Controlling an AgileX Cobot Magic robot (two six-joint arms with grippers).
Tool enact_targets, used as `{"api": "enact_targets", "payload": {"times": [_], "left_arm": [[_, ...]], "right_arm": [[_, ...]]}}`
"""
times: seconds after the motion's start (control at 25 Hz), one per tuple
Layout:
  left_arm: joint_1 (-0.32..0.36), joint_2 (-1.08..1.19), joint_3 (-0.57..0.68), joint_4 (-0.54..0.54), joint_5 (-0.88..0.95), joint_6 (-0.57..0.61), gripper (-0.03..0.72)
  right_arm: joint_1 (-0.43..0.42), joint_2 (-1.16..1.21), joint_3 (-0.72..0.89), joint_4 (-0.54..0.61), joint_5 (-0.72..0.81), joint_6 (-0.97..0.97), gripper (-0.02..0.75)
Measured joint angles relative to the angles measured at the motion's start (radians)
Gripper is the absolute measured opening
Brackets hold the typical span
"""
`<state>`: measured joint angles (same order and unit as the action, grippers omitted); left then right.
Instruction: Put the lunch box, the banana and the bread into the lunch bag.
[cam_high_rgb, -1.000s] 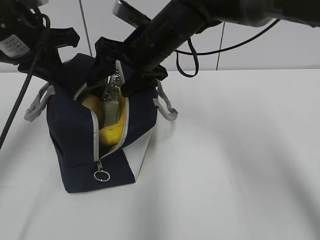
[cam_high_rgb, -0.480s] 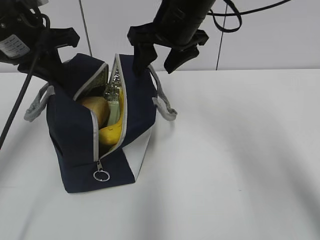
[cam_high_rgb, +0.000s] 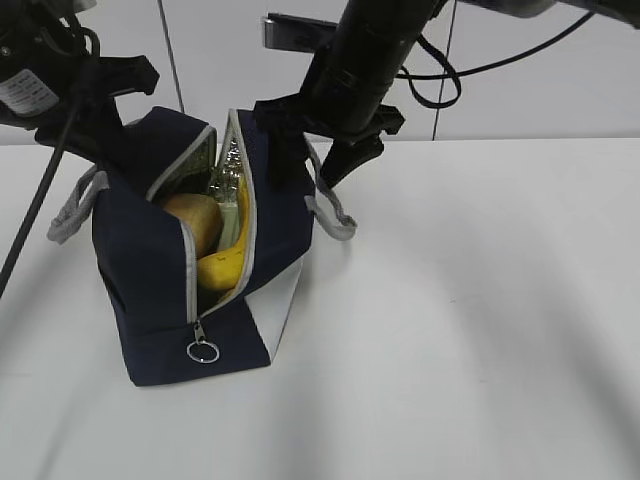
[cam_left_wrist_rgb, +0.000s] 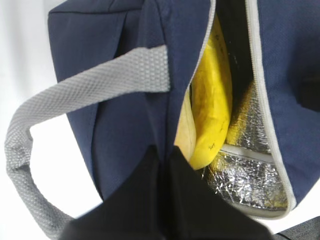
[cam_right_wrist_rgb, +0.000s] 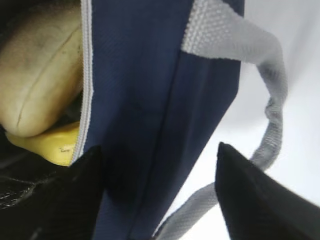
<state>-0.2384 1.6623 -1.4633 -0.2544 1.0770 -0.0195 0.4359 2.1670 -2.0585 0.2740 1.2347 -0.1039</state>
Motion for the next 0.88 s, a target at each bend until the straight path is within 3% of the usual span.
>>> {"api": "enact_targets", "payload": {"times": [0.12,0.28,0.36,0.64,0.88], "left_arm": [[0.0,0.0,0.0,0.0,0.0,0.0,0.0],[0.0,0.0,0.0,0.004,-0.001,0.0,0.0],[0.0,0.0,0.0,0.006,-0.001,0.0,0.0],[-0.008,0.0,0.0,-0.012,-0.002,0.004,0.0],[-0.095,0.0,0.0,-0.078,-0.03,0.061,0.0]], "right_arm": [[0.0,0.024,0.0,0.047,0.0,0.004,0.391],[0.0,0.033,0.0,0.07,0.0,0.006,0.094],[0.0,0.033,-0.002,0.07,0.0,0.006,0.016],[0.0,-0.025,-0.002,0.032,0.0,0.009,-0.008],[0.0,-0.111,-0.001,-0.006,0.025,0.01,-0.009]]}}
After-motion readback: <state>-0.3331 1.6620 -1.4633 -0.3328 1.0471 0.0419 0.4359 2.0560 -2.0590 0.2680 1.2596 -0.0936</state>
